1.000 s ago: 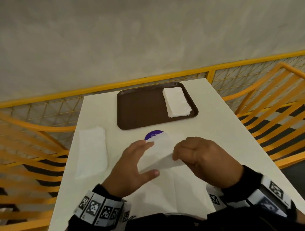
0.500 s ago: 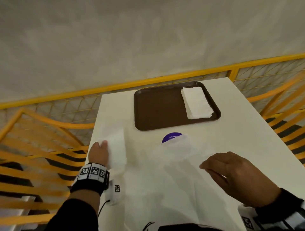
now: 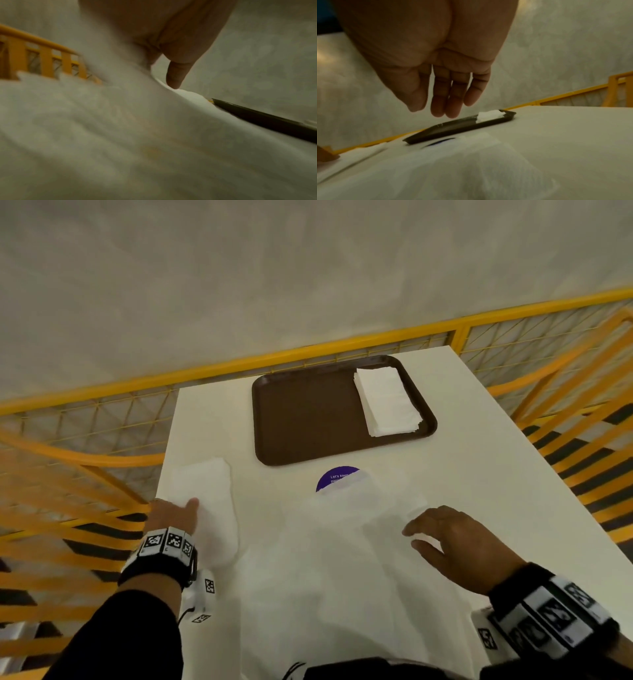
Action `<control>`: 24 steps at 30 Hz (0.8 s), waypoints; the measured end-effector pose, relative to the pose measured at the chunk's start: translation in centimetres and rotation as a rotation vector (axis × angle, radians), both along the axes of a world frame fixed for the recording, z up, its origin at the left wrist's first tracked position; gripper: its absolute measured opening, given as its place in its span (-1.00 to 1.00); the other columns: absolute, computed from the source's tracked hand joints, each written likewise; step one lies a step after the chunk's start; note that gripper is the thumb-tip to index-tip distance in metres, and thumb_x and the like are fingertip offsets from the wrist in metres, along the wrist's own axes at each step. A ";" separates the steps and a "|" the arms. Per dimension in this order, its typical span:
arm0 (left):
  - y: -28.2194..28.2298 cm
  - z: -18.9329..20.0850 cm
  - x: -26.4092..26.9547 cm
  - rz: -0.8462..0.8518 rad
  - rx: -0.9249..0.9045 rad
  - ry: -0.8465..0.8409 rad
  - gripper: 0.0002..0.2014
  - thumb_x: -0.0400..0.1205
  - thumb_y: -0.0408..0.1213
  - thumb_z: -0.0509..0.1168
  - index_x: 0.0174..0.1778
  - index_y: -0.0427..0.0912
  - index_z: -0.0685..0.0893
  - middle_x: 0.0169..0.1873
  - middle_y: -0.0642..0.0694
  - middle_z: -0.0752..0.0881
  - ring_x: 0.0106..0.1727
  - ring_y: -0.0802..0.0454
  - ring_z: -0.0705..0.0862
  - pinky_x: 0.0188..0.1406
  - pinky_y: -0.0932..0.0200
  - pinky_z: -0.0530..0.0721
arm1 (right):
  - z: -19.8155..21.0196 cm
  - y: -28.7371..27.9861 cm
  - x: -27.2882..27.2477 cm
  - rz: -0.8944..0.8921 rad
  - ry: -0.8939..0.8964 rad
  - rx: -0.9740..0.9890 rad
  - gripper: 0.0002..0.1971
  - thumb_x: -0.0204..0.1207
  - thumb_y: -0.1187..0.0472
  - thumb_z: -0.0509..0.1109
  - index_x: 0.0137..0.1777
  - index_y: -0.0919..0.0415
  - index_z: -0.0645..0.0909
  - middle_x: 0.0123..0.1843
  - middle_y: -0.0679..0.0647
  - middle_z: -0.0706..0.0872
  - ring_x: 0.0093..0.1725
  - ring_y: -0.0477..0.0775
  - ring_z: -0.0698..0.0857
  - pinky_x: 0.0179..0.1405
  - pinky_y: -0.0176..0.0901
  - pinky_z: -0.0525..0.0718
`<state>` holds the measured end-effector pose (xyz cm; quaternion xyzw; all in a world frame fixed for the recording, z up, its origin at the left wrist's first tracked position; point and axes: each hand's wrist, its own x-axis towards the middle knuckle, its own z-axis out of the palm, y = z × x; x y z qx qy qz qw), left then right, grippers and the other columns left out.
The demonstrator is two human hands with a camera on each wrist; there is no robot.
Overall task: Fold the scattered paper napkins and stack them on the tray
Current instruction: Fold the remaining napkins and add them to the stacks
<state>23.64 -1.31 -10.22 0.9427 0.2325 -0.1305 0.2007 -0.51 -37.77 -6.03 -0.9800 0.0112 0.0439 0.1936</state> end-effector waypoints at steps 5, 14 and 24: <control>-3.9 1.7 -3.9 -0.199 0.181 -0.218 -0.42 0.49 0.04 0.36 0.37 -0.16 0.45 0.32 -0.32 0.50 0.34 -0.37 0.47 0.28 -0.29 0.46 | -2.1 -2.0 2.9 -0.216 0.279 0.003 -0.65 0.59 -0.03 0.30 0.34 0.00 0.55 0.24 -0.03 0.62 0.27 0.00 0.56 0.24 -0.28 0.44; -10.7 0.0 -15.6 -1.077 -0.127 0.107 -0.27 0.20 0.40 -0.08 0.21 0.19 0.56 0.02 0.14 0.38 0.13 0.07 0.39 0.17 0.25 0.40 | -3.8 -0.8 9.1 -0.512 0.400 0.209 -0.38 0.43 -0.12 0.48 0.42 0.15 0.46 0.39 0.08 0.56 0.38 0.10 0.52 0.37 -0.10 0.47; -9.7 -2.0 -18.5 -1.022 -0.116 -0.102 -0.62 0.24 -0.16 0.39 0.00 0.03 0.60 0.00 0.06 0.43 0.06 -0.03 0.43 -0.08 0.10 0.62 | -4.0 1.0 9.4 -0.338 0.343 0.157 -0.90 0.51 -0.03 0.38 -0.13 -0.10 0.51 -0.10 -0.11 0.61 0.04 0.10 0.61 0.00 -0.11 0.62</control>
